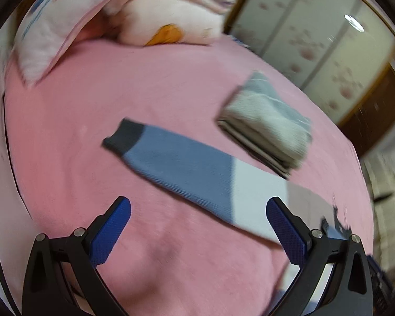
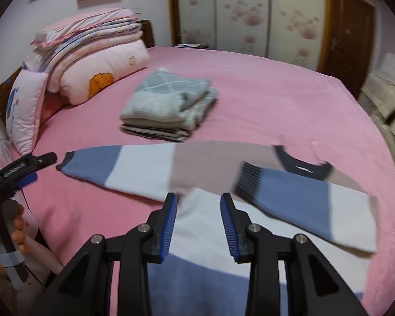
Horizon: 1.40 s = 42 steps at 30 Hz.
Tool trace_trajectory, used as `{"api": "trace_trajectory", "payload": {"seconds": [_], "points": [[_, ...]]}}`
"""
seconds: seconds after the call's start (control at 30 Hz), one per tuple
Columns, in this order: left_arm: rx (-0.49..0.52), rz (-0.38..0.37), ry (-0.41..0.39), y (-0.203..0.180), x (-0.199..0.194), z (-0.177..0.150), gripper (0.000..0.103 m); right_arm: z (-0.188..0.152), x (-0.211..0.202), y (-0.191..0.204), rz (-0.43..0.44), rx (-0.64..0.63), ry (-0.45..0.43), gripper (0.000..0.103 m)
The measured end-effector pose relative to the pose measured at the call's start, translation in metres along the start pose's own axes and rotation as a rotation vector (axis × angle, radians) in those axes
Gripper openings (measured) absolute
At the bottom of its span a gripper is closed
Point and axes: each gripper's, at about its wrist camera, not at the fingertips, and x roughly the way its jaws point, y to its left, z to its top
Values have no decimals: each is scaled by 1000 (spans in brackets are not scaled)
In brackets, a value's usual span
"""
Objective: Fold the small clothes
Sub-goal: 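Grasp the other sleeve cuff with the left tool, then lay the grasped sleeve across the sweater body with the left tool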
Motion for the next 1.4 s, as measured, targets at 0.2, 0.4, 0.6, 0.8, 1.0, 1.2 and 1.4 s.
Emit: {"api": "trace_trajectory", "payload": {"seconds": [0.2,0.4,0.6,0.8,1.0,1.2,1.4], "points": [[-171,0,33,44,46,1,101,5,44,34,69,5,54,34],[-306,-19,26,69,82,-1,96,1,74,53,94,-24,102,34],[-327,-20,-25,75,109,5,88,0,91,46,102,4,131,34],[-337,30,-6,74,124,16,9,-5,102,29,112,49,161,34],[-285,28,-116,44,99,23,6,-13,101,10,111,89,175,34],[-147,-87,-205,-33,57,34,6,-21,83,-30,91,170,156,34],[25,-259,-188,-139,28,24,6,-33,54,-84,48,274,115,34]]}}
